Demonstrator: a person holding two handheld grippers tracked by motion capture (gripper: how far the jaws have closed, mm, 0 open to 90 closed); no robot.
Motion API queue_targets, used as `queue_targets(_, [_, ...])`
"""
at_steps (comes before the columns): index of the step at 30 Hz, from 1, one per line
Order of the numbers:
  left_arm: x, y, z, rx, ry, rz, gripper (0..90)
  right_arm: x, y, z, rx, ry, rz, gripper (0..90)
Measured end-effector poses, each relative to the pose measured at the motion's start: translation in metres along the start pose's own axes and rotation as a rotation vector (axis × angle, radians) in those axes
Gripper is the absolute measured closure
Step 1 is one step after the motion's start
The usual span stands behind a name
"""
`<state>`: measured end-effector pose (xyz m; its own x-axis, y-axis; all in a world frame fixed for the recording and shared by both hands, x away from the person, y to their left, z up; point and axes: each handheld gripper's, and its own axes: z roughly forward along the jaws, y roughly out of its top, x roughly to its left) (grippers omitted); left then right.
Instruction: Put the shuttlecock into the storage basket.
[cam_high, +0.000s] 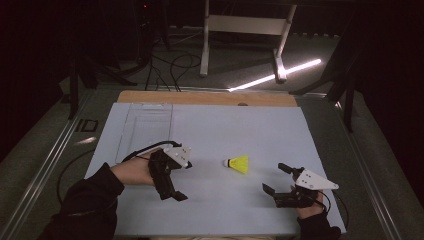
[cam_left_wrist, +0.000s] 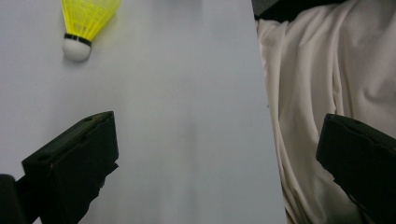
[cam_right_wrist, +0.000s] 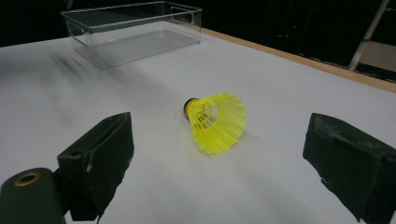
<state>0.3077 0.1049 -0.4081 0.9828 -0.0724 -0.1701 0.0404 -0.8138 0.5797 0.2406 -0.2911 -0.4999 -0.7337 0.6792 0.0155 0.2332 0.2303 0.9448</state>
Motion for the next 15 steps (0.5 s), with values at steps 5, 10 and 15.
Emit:
queue_targets(5, [0.009, 0.012, 0.006, -0.018, -0.008, 0.023, 0.0, 0.0, 0.0, 0.0, -0.001, 0.002, -0.003, 8.8])
queue_targets(10, [0.017, 0.023, 0.01, -0.046, -0.015, 0.037, 0.0, -0.001, 0.0, 0.0, -0.002, 0.002, -0.006, 8.7])
queue_targets(15, [0.025, 0.031, 0.012, -0.08, -0.005, 0.041, 0.0, -0.001, 0.0, -0.001, -0.004, 0.0, -0.002, 8.7])
